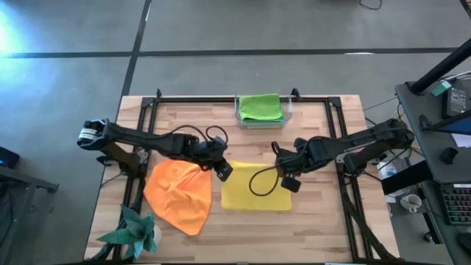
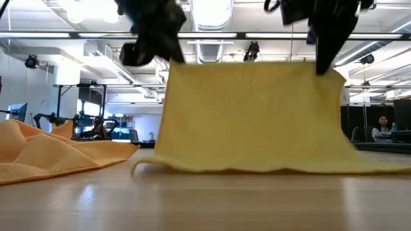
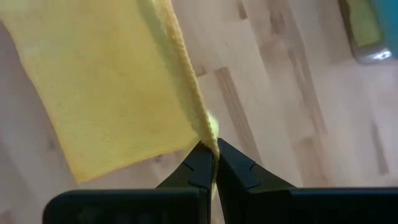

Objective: Fold microfiber towels
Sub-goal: Fold the yellow microfiber cloth

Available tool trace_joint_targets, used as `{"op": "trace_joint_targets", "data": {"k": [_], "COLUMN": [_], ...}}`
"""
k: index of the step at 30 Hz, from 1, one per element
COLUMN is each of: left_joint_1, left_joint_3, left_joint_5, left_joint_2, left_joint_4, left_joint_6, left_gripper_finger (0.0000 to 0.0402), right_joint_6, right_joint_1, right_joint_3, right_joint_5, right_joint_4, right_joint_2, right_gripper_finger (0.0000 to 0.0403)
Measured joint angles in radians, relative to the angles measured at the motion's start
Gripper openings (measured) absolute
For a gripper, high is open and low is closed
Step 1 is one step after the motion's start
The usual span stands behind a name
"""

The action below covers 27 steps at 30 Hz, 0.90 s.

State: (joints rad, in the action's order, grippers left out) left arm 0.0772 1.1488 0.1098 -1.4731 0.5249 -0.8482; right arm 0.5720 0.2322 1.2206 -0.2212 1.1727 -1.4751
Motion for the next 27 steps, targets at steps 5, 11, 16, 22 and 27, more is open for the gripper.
{"op": "trace_joint_targets", "data": {"k": [5,11,16,22,27], "left_joint_1": [-0.018,-0.018,-0.003,0.037,0.073], "left_joint_3": [-0.098,-0.187,-0.232,-0.246,-0.260], "left_joint_5": [0.049,0.078,0.081,0.043,0.013], "left_joint_2": [0.000,0.000,0.000,0.000,0.000], "left_joint_4": [-0.057,-0.194,-0.251,-0.258,-0.256], "left_joint_6": [0.002,0.121,0.251,0.457,0.570], "left_gripper_finger": [0.0001,0.0001,0.0001,0.0001,0.0002], "right_joint_6": [-0.024,-0.119,-0.162,-0.180,-0.180], "right_joint_1": [-0.042,-0.042,-0.027,0.007,0.056], "right_joint_3": [-0.121,-0.255,-0.319,-0.357,-0.385], "right_joint_5": [-0.020,-0.010,0.008,0.045,0.045], "right_joint_4": [-0.156,-0.377,-0.452,-0.485,-0.560], "right_joint_2": [-0.001,-0.001,-0.001,-0.001,-0.001], "right_gripper_finger": [0.0009,0.0009,0.0009,0.0009,0.0009]}}
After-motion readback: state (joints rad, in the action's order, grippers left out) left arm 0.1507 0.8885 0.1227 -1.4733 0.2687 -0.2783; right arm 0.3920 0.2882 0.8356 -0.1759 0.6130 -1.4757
